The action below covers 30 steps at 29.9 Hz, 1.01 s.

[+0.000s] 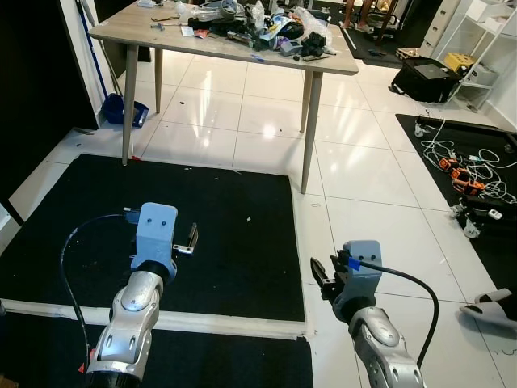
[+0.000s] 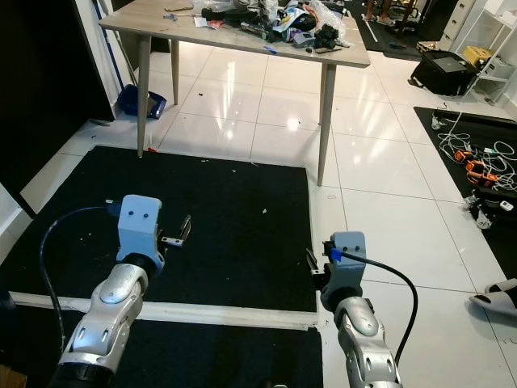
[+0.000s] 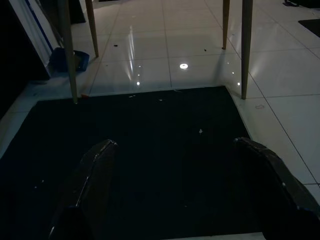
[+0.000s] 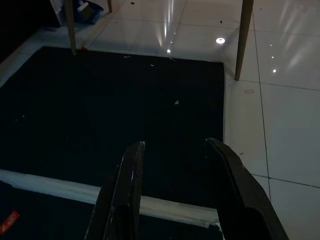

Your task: Picking trash to rubbish bin

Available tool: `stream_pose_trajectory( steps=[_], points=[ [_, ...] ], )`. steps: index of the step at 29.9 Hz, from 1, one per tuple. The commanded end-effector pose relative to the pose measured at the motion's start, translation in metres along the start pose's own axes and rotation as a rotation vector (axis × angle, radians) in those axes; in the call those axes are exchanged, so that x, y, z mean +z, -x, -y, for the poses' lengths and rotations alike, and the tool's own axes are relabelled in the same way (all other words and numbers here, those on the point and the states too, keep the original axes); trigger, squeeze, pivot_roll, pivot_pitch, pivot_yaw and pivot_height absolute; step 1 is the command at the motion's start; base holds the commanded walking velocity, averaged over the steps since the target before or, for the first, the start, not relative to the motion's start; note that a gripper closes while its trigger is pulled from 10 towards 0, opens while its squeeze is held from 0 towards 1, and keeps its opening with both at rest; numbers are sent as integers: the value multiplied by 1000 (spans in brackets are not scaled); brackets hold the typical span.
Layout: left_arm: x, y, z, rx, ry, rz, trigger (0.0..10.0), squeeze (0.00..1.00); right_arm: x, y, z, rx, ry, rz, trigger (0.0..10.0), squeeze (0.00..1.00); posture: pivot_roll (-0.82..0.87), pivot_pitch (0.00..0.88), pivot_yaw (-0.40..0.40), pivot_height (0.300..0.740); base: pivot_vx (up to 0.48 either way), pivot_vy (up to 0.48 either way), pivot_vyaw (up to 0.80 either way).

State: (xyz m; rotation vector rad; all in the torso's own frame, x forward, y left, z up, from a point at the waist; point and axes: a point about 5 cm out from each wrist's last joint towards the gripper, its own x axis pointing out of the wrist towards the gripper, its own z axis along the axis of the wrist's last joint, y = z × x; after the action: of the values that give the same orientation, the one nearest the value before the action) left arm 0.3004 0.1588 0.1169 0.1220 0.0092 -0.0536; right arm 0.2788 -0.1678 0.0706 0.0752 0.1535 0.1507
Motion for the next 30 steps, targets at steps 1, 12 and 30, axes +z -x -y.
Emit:
stream_pose_trajectory(
  steps=[1, 12, 30],
  points=[
    [-5, 2, 4, -3, 11, -14, 10000, 0, -4, 0, 2, -9, 12, -15, 10000, 0, 3, 112, -81, 740, 0, 0, 0],
    [-2, -1, 2, -2, 7, -6, 10000, 0, -5, 3, 4, -15, 48, -16, 10000, 0, -2, 109, -84, 740, 0, 0, 0],
    [-4, 0, 2, -11, -7, -6, 10000, 0, -5, -3, 2, -19, 54, -4, 10000, 0, 18, 77, -78, 740, 0, 0, 0]
  ],
)
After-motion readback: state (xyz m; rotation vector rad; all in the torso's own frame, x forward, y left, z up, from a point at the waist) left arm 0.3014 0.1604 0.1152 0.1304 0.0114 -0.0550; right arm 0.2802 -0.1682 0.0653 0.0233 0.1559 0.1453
